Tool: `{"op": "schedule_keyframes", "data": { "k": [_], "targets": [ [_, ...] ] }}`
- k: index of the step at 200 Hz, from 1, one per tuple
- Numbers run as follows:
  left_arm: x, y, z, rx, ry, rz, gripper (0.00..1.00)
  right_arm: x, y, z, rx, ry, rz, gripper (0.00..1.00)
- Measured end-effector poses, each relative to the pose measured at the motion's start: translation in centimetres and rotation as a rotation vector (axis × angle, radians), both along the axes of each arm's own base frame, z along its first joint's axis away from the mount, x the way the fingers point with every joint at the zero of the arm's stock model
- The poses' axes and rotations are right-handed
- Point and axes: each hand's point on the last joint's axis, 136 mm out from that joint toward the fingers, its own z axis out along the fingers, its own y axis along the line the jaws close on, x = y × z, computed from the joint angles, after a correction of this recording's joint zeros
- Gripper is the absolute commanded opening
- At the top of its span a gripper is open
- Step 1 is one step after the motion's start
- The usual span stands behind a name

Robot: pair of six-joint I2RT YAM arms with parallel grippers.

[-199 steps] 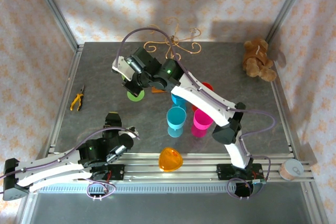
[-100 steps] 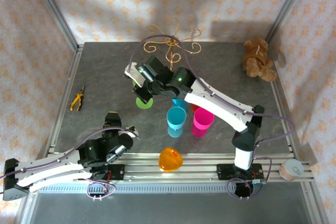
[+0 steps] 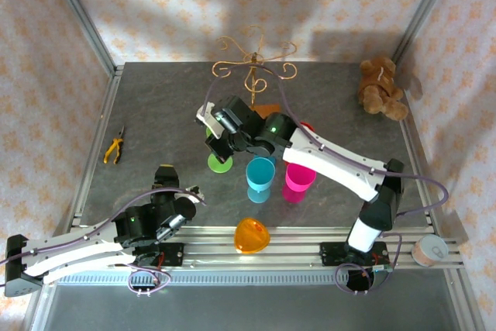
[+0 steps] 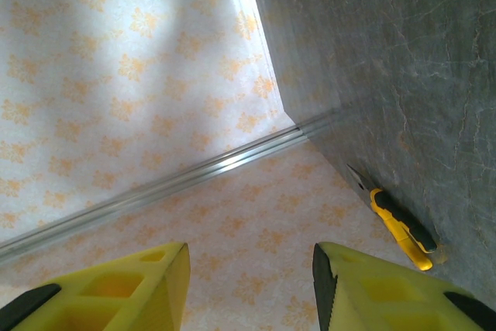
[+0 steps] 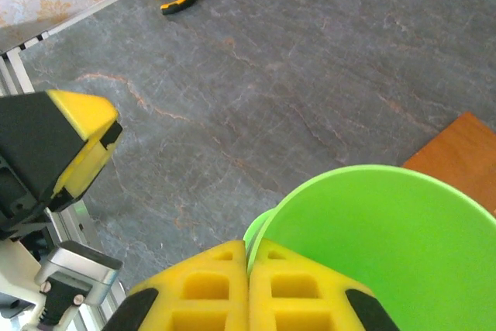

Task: Take the wine glass off the wine glass rack

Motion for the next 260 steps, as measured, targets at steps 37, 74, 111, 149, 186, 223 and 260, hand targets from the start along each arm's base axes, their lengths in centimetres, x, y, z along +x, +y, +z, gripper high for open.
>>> {"op": "schedule_keyframes", "data": {
  "k": [37, 74, 111, 149, 186, 223, 260],
  "targets": [
    [0.0, 0.0, 0.0, 0.000, 0.000, 0.000, 0.48, -0.7, -0.1, -1.4, -0.008, 0.020, -0.008, 0.00],
    [0.0, 0.0, 0.0, 0.000, 0.000, 0.000, 0.48, -1.2, -0.4, -4.3, -0.033, 0.058, -0.036, 0.00],
    [0.0, 0.0, 0.0, 0.000, 0.000, 0.000, 0.48, -1.3, -1.1, -6.6, -0.051, 0.088, -0.077, 0.00],
    [0.0, 0.0, 0.0, 0.000, 0.000, 0.000, 0.48, -0.9, -1.0, -7.3, -0.038, 0.091, -0.113, 0.00],
    [0.0, 0.0, 0.0, 0.000, 0.000, 0.000, 0.48, -0.3, -0.9, -7.0, -0.018, 0.072, -0.141, 0.00],
    [0.0, 0.0, 0.0, 0.000, 0.000, 0.000, 0.48, 0.1, -1.2, -7.6, -0.024, 0.061, -0.169, 0.00],
    [0.0, 0.0, 0.0, 0.000, 0.000, 0.000, 0.48, 0.5, -1.0, -8.2, -0.029, 0.056, -0.185, 0.00]
  ]
}}
